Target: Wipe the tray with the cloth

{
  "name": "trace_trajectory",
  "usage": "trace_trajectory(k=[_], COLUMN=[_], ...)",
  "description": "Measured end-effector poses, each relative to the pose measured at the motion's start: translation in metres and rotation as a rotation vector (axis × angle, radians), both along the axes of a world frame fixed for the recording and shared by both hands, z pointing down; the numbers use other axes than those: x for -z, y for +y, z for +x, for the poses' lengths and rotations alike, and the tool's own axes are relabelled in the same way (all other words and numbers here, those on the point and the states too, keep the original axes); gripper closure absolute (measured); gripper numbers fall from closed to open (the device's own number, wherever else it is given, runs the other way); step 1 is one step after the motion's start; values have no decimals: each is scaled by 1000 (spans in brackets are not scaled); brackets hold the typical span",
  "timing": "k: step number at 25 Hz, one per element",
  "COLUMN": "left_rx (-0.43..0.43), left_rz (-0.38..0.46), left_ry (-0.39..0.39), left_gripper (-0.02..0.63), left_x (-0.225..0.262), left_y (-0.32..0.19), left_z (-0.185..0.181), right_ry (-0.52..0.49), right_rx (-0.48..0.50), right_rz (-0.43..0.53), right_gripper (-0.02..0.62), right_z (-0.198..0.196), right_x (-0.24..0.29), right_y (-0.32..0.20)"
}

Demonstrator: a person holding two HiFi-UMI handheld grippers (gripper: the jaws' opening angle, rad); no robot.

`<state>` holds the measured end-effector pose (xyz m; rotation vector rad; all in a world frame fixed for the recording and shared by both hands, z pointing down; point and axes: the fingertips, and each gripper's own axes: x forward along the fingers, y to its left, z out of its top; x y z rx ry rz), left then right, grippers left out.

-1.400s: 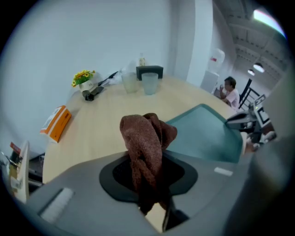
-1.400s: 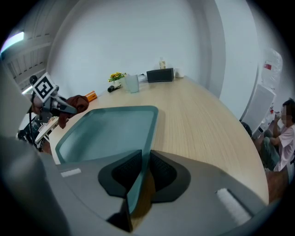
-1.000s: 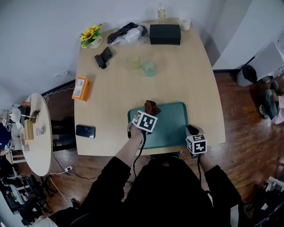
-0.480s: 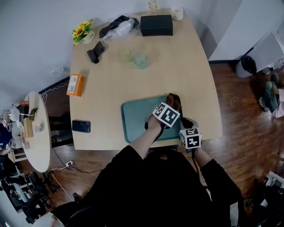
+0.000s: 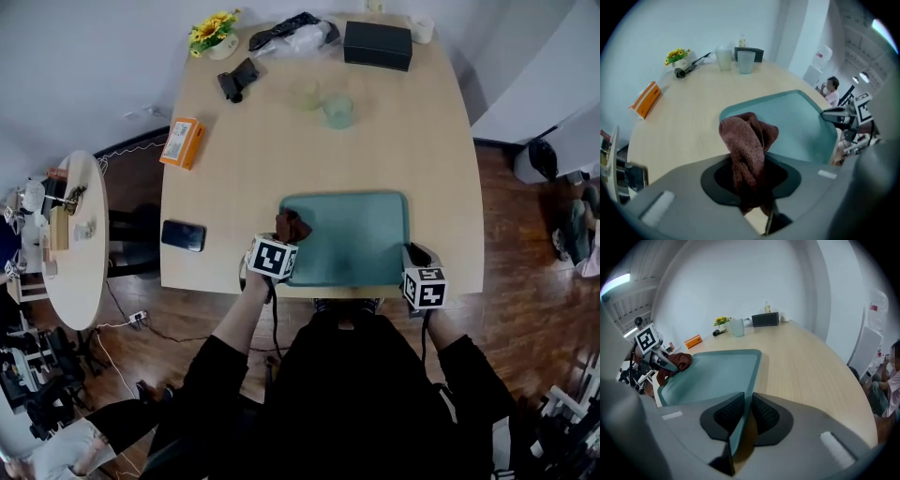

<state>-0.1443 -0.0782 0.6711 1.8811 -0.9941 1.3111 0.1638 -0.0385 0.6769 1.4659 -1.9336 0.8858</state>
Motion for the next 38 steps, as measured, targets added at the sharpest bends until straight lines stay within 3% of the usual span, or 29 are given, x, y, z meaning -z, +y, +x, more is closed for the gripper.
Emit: trace_trajectory(k=[2, 7, 11, 15, 19, 23, 26, 29, 33, 35, 38], left_rx=[-12, -64, -207, -389, -436, -408, -329, -212, -16, 50, 32], left_rz=[15, 19, -27, 6, 22, 25, 17, 13, 2, -25, -41], left_ry=[47, 74, 124, 170, 152, 156, 165, 140, -63, 10, 76], left_gripper=[520, 519, 520, 518, 518, 518, 518, 518, 518, 518, 518], left_x=[-1, -2, 1, 8, 0, 4, 14, 15, 4, 1, 1], left_y=[1, -2, 9, 22, 38, 37, 32, 30, 35, 40, 45], left_z=[10, 53, 142, 246, 280, 264, 216, 140, 5, -9, 10], right_ry=[4, 8, 16, 22, 0, 12, 12, 12, 13, 17, 19], right_rx=[2, -6, -15, -10, -16, -16, -18, -23, -18, -3, 1], right_rz=[2, 3, 12, 27, 14, 18, 18, 19, 20, 20, 19], right_gripper=[540, 540, 540, 540, 548, 546, 546, 546, 546, 545, 543], right_z=[-1, -5, -9, -8, -3, 1, 3, 4, 2, 0, -3], right_x=[-1, -2, -1, 1, 1, 1, 2, 1, -1, -2, -1], right_y=[1, 3, 3, -1, 1, 3, 2, 1, 3, 2, 1])
